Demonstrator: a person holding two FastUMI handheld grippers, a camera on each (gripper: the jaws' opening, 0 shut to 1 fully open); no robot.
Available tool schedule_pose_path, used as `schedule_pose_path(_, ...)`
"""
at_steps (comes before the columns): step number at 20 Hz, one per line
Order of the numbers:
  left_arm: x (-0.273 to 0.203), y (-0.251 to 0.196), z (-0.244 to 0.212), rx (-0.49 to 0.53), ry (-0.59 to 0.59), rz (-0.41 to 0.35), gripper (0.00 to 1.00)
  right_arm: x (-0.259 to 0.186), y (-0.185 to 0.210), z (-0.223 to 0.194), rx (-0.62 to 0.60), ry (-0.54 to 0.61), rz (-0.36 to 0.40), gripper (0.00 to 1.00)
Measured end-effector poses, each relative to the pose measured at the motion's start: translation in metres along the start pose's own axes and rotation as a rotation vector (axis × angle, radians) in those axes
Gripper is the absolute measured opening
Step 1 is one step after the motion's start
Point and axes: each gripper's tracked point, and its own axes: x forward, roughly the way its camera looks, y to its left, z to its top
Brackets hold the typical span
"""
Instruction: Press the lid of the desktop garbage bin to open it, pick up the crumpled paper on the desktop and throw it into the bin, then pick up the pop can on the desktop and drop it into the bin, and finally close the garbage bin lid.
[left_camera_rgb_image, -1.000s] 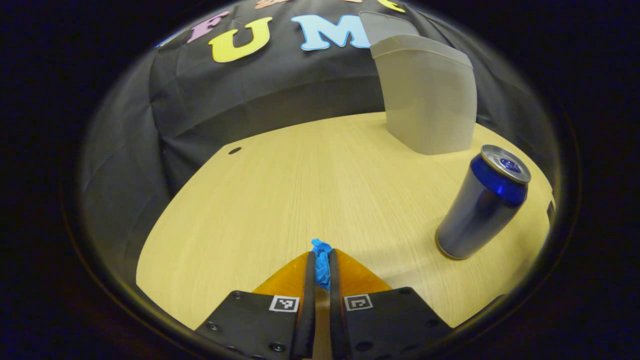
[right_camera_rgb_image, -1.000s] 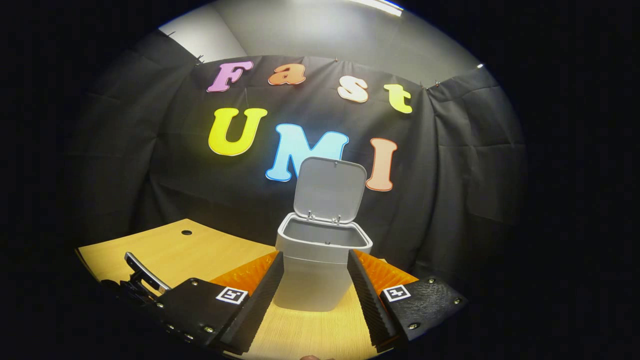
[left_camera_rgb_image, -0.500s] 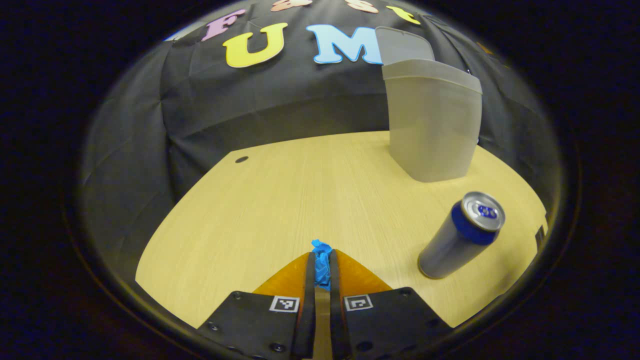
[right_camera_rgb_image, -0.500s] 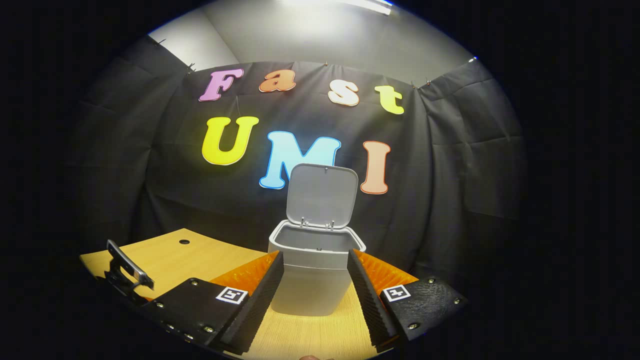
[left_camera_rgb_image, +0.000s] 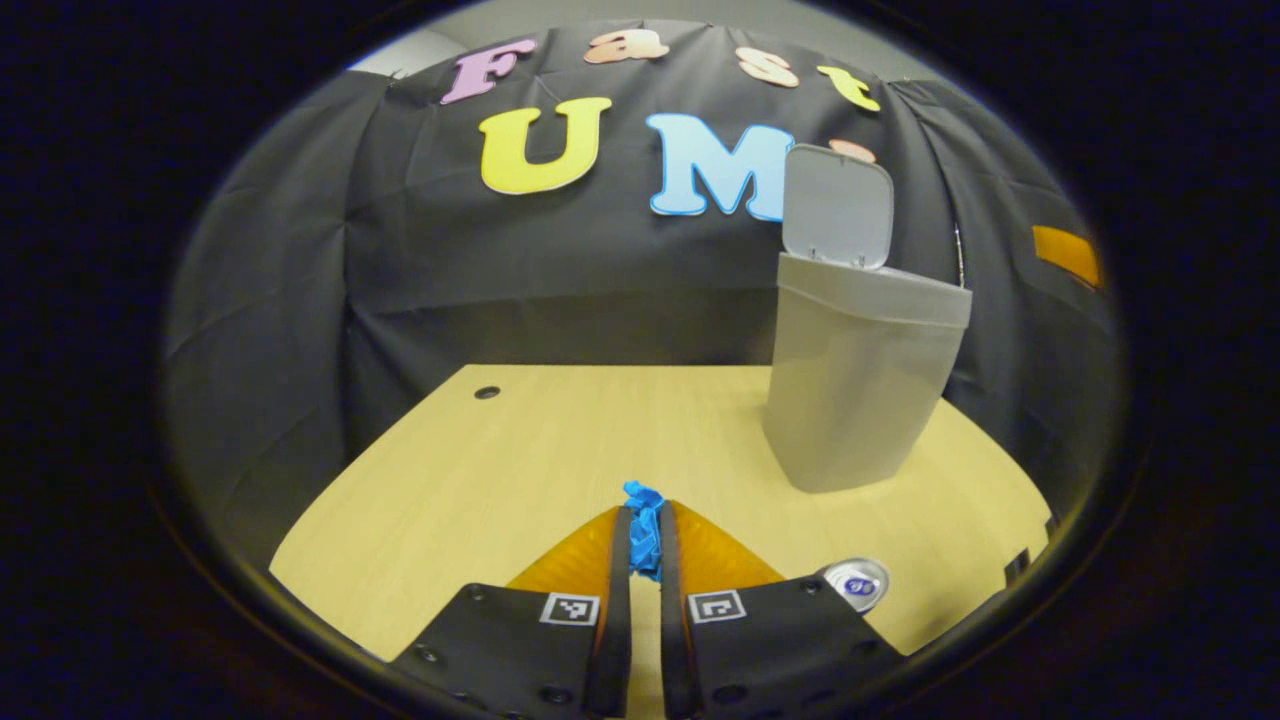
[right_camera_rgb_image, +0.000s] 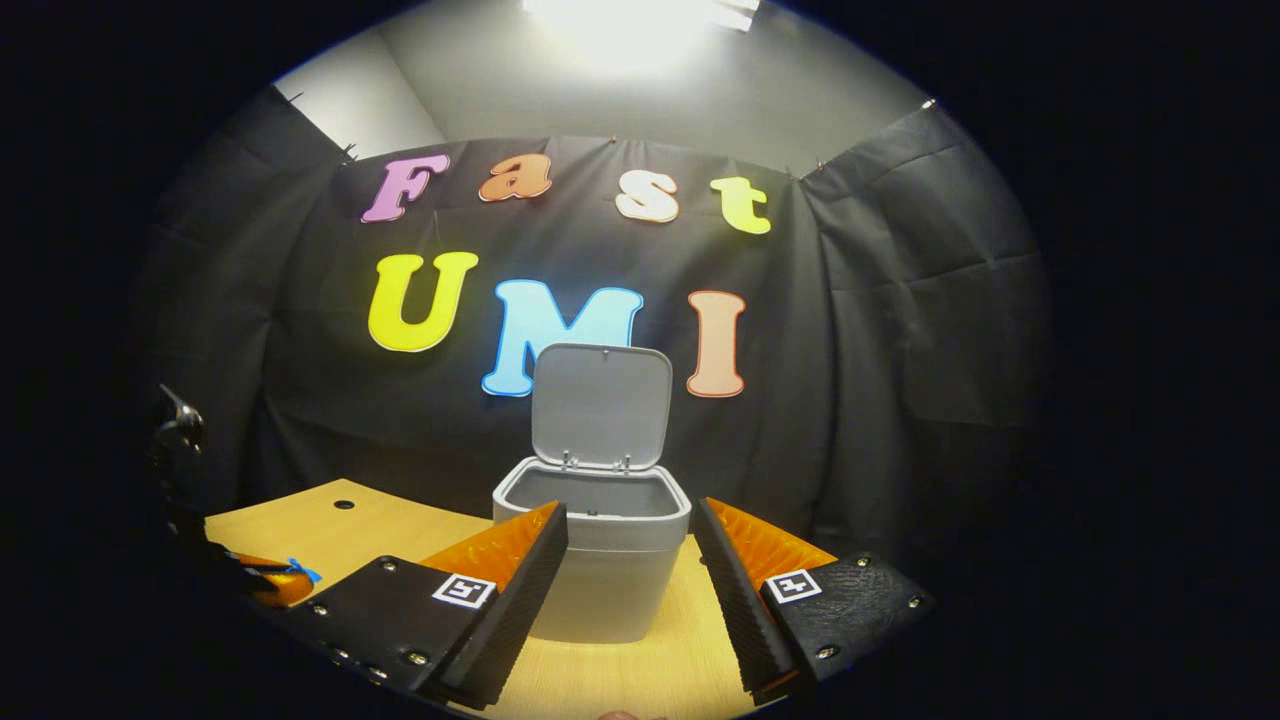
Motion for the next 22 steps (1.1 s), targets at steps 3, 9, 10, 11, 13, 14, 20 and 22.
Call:
schedule_pose_path(3,0.004,-0.031,0.043,-0.005,-0.067,-0.055,0.18,-0.002,-0.013,0.002,-0.007,-0.007,-0.031,0.83)
schedule_pose_path(9,0.016,-0.083,0.109,0.008,-0.167,-0.156,0.18,-0.013,-0.046,0.003,-0.033,-0.012,-0.134,0.83)
schedule_pose_path(10,0.017,-0.09,0.117,0.019,-0.18,-0.166,0.2,-0.015,-0.053,0.004,-0.046,-0.013,-0.158,0.83)
schedule_pose_path(11,0.02,-0.097,0.124,0.032,-0.19,-0.178,0.2,-0.017,-0.058,0.006,-0.051,-0.016,-0.177,0.83)
schedule_pose_path(13,0.024,-0.114,0.138,0.05,-0.211,-0.208,0.2,-0.021,-0.068,0.008,-0.051,-0.02,-0.21,0.83)
schedule_pose_path(14,0.027,-0.121,0.145,0.056,-0.221,-0.222,0.2,-0.023,-0.072,0.009,-0.052,-0.018,-0.225,0.83)
schedule_pose_path(20,0.042,-0.166,0.178,0.069,-0.268,-0.3,0.2,-0.035,-0.086,0.009,-0.059,-0.003,-0.282,0.83)
schedule_pose_path(22,0.048,-0.181,0.188,0.077,-0.278,-0.321,0.18,-0.04,-0.091,0.009,-0.073,-0.002,-0.302,0.83)
